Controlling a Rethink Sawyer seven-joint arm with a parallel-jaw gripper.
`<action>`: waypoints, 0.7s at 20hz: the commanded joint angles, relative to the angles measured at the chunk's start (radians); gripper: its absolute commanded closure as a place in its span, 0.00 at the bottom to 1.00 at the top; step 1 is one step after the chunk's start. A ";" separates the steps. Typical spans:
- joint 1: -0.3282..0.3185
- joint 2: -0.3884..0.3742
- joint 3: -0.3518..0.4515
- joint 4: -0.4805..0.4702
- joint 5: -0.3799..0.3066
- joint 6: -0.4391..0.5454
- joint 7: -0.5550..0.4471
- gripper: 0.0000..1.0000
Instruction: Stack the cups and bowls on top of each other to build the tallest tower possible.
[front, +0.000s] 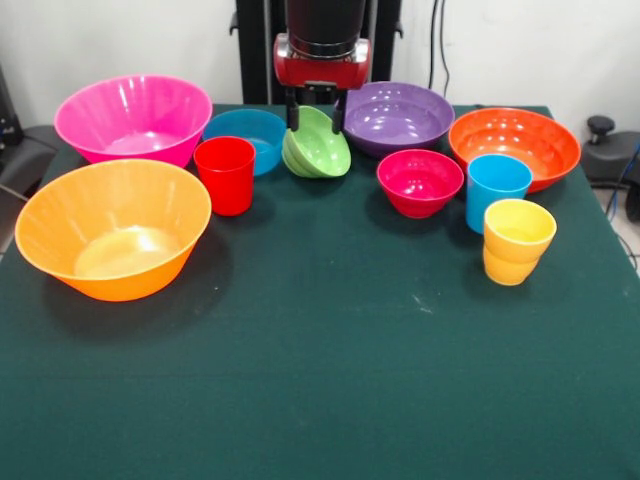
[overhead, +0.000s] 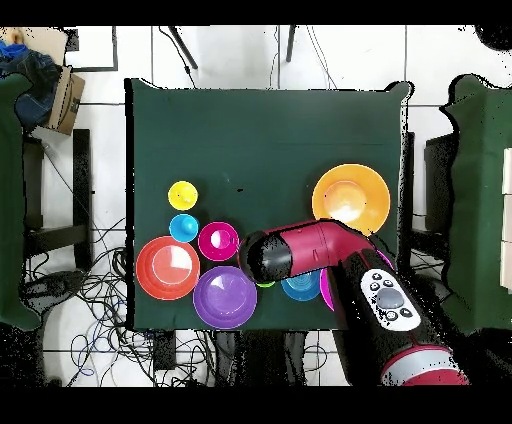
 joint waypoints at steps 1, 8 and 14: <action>0.038 0.057 -0.017 -0.063 0.024 -0.005 0.070 0.00; 0.032 0.040 -0.009 -0.060 0.042 0.014 0.053 0.00; 0.035 -0.003 -0.006 -0.041 0.054 0.029 0.047 0.00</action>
